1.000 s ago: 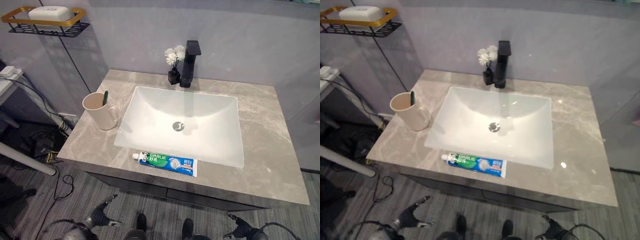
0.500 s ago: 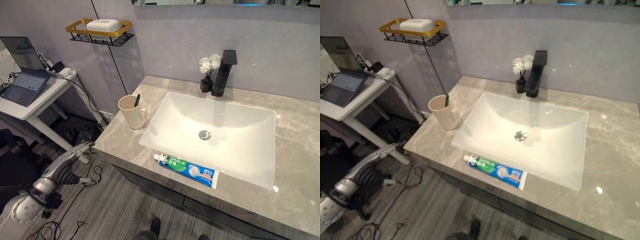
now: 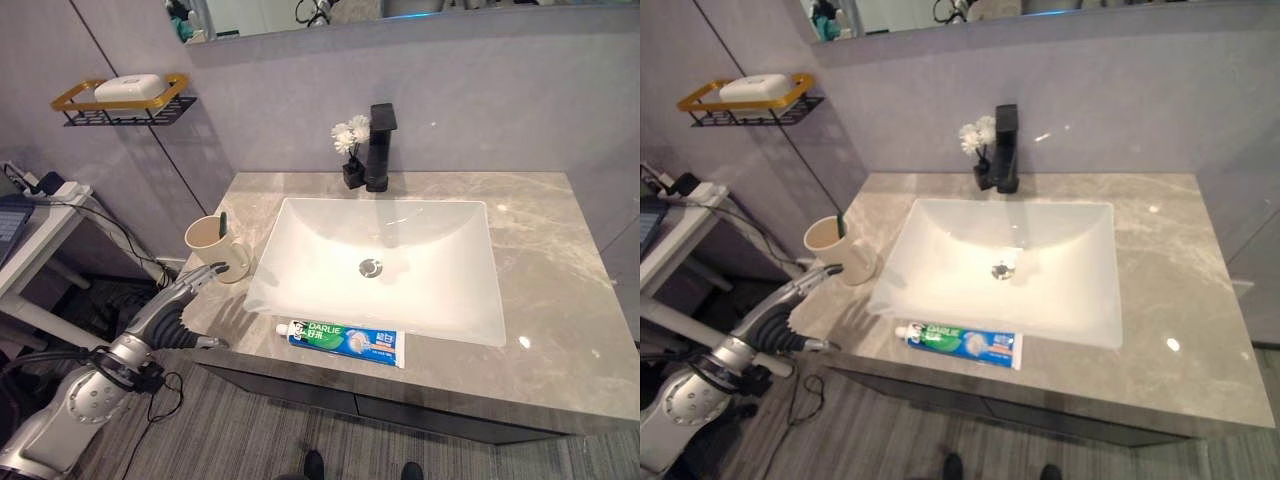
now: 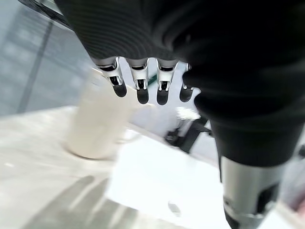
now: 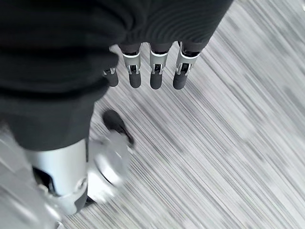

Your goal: Put brush and paste in cup on sink, flatten towel.

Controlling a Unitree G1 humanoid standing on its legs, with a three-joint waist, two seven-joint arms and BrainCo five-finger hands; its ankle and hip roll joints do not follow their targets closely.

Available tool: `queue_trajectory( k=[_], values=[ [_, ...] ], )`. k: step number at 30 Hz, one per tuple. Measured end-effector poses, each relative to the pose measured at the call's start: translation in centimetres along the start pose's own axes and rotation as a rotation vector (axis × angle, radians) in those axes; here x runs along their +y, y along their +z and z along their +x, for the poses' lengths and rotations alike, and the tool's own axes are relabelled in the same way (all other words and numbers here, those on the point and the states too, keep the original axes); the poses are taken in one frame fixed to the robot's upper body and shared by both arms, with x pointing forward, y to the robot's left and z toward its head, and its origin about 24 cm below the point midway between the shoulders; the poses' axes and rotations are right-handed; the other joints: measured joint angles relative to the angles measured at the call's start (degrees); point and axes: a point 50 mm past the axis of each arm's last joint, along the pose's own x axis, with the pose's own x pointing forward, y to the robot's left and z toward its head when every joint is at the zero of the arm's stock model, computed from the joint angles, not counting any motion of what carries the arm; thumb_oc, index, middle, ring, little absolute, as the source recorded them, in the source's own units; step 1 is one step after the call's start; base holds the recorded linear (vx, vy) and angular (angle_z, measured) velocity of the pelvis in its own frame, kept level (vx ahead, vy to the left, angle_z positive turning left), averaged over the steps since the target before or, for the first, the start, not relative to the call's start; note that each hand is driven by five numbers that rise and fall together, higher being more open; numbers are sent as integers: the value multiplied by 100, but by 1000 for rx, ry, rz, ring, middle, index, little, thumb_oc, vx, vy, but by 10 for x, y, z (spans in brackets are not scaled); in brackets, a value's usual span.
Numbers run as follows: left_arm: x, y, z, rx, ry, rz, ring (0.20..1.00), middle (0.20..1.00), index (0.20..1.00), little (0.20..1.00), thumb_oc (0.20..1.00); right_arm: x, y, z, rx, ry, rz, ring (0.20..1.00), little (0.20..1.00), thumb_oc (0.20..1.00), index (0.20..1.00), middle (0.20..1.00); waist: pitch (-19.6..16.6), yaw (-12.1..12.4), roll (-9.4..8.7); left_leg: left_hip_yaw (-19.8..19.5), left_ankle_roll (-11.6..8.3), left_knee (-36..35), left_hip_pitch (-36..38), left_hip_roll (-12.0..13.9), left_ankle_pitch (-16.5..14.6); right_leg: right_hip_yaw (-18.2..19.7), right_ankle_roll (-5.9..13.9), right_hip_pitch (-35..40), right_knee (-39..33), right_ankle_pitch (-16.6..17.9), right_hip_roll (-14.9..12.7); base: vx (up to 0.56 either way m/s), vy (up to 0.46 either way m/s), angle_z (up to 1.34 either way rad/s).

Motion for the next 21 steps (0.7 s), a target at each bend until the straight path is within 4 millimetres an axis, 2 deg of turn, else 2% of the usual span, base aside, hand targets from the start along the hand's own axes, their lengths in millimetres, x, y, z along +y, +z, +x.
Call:
queue_trajectory(
  k=[2,5,9,14,21],
  values=[
    [-5,1,1,-8,-24,-10,1000,1000,1000,1000,1000,4,-9,-1,16,5,62,1000,1000,1000,1000,1000,-13,-68,17,53,7,-2,9,8,-38,82,-10,-13,1,18,7,17,1,-20],
    [-7,1,1,-7,-34,-12,1000,1000,1000,1000,1000,3,-11,-1,6,-9,158,1000,1000,1000,1000,1000,-24,-127,31,162,32,-2,5,14,-54,191,-24,-73,0,49,10,4,-13,-17],
    [-9,2,1,-9,-46,-15,1000,1000,1000,1000,1000,-6,2,-1,-62,-54,268,1000,1000,1000,1000,1000,-16,-192,1,246,35,-2,12,14,-38,274,-18,-114,-1,81,13,14,-12,-10],
    [-25,4,2,-21,-130,-44,1000,1000,1000,1000,1000,-14,20,-1,-144,-86,305,1000,1000,1000,1000,1000,13,-230,-46,304,57,-1,30,9,-40,318,-18,-126,-1,94,10,17,-10,-4],
    [-39,8,2,-34,-196,-75,1000,1000,1000,1000,1000,-16,26,-1,-157,-100,304,1000,1000,1000,1000,1000,35,-274,-120,310,58,-1,70,9,-39,331,-24,-109,0,99,12,0,0,0]
  ],
)
